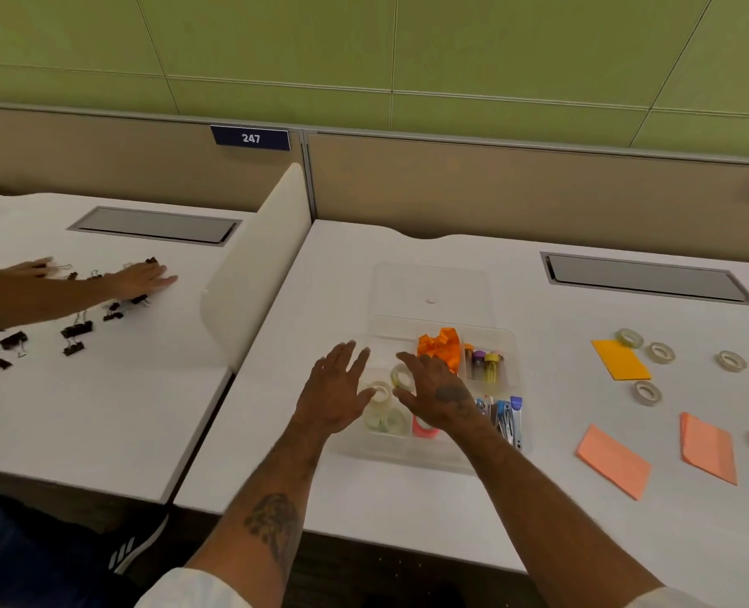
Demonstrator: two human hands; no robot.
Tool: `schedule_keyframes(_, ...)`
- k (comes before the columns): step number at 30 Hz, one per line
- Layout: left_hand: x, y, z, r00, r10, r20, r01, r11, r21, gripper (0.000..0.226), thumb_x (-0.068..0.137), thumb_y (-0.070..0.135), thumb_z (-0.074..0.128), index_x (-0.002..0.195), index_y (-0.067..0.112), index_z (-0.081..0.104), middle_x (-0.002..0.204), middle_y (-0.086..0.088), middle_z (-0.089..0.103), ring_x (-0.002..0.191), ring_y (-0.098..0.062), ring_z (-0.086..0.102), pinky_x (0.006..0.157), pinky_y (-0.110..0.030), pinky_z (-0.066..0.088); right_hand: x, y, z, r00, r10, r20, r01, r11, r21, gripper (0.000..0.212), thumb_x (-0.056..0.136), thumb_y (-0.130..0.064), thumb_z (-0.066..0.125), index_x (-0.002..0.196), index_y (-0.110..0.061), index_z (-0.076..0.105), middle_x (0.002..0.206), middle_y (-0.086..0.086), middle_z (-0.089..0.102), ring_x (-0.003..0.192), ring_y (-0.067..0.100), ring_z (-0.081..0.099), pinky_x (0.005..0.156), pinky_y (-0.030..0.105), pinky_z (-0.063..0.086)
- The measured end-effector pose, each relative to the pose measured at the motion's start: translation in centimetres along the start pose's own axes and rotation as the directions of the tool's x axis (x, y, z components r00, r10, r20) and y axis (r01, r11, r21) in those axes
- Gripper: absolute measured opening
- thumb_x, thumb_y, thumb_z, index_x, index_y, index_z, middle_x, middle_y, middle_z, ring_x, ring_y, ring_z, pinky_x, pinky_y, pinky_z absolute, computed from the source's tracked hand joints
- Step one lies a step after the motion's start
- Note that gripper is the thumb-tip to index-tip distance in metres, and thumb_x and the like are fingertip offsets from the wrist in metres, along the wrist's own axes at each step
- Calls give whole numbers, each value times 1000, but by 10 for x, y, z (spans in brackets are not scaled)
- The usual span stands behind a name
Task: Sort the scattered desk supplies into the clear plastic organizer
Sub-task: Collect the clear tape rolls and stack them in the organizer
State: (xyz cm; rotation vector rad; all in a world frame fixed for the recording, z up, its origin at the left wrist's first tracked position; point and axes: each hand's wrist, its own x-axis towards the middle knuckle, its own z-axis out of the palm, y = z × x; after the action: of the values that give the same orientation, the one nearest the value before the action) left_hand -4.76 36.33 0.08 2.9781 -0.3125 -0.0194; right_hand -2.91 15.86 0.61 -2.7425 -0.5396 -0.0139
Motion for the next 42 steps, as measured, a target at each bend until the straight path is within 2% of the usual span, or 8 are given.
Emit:
schedule_keyframes(3,0,-2,1,999,-41,14,40,997,69,74,98,60,26,155,24,-3,164,-8,-5,151,-27,-5,120,-48,7,3,-2,1,1000,4,0,-4,1000,2,63,89,-47,58,143,-24,35,131,8,56,118,26,52,92,36,48)
schedule_keyframes(10,1,-5,5,998,-62,0,61,990,130,76,94,66,15,153,28,-12,163,-8,-10,150,-27,-10,119,-51,2,0,6,-3,998,53,-28,-54,998,-38,67,92,-54,50,148,-22,31,151,11,36,139,28,35,110,43,36)
schedule_keyframes(16,7,1,5,999,-47,-14,49,991,122,78,88,71,7,151,31,-18,163,-8,-14,150,-27,-14,118,-53,-3,-7,20,-6,988,152,-40,-154,986,-70,73,92,-66,29,152,-27,17,162,10,8,149,29,7,120,49,15)
schedule_keyframes(23,16,14,4,1000,-4,-29,7,994,110,77,86,72,2,149,33,-21,163,-8,-15,149,-27,-16,118,-53,-3,-23,35,-14,972,229,-53,-235,955,-181,90,74,-77,-13,151,-32,-8,161,11,-10,149,33,-9,118,52,1)
schedule_keyframes(27,25,28,4,999,41,-26,-38,993,111,77,86,73,-1,148,33,-22,163,-8,-15,149,-27,-16,118,-53,-2,-35,47,-19,947,317,-58,-322,930,-176,82,83,-72,4,153,-31,-3,162,11,-8,149,31,-8,118,55,7)
schedule_keyframes(33,43,69,5,990,140,-10,-138,985,99,92,74,78,-20,152,31,-14,163,-8,-13,150,-29,-13,118,-54,1,-59,85,-31,917,392,-74,-399,897,-191,84,80,-75,-1,153,-33,3,162,13,-5,149,32,-5,116,57,12)
schedule_keyframes(38,66,116,12,976,216,9,-216,969,122,77,92,69,15,153,29,-11,163,-9,-9,150,-28,-10,118,-53,2,-81,126,-44,885,453,-106,-465,869,-170,84,82,-74,1,153,-31,9,161,16,1,149,35,-1,115,58,15)
schedule_keyframes(42,87,167,21,966,254,34,-256,965,50,75,95,65,24,153,32,-11,163,-6,-11,150,-26,-14,119,-51,-3,-100,170,-56,849,516,-116,-528,836,-149,81,83,-74,7,153,-33,8,162,14,1,149,34,-1,115,58,14)
